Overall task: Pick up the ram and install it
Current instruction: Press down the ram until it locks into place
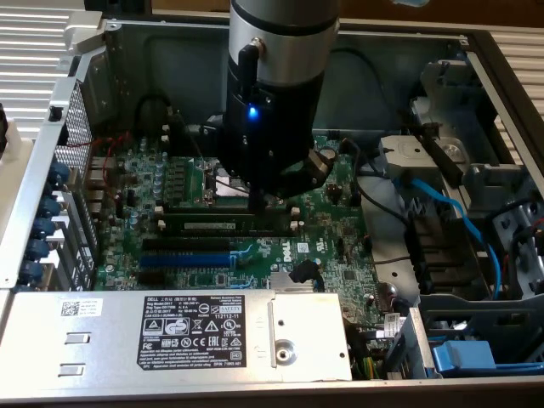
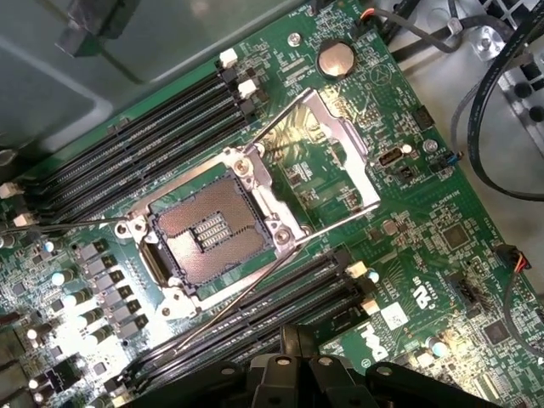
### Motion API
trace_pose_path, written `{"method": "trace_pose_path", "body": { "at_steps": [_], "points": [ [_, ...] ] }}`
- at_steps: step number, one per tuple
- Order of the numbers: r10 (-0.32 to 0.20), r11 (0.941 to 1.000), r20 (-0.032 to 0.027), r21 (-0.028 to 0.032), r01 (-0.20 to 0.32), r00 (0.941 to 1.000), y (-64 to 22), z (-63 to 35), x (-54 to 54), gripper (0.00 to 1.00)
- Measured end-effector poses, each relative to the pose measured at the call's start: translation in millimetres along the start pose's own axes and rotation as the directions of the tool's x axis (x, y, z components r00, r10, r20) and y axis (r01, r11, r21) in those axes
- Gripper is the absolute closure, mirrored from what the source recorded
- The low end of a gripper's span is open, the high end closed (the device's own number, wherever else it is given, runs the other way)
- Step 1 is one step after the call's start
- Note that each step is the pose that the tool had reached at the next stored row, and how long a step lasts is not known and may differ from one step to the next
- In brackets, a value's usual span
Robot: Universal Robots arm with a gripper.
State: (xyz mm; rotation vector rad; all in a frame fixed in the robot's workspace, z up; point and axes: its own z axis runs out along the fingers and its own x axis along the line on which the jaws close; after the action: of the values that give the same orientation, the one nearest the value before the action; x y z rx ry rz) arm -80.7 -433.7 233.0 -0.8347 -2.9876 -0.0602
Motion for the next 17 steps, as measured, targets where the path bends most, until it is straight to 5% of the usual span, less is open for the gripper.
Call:
{"method": "trace_pose_path", "body": {
  "at_steps": [17],
  "points": [
    [0.000, 1.0000, 0.0000, -0.0001, 0.000, 1.0000, -0.2, -5.9, -12.7, 0.89]
  ]
}}
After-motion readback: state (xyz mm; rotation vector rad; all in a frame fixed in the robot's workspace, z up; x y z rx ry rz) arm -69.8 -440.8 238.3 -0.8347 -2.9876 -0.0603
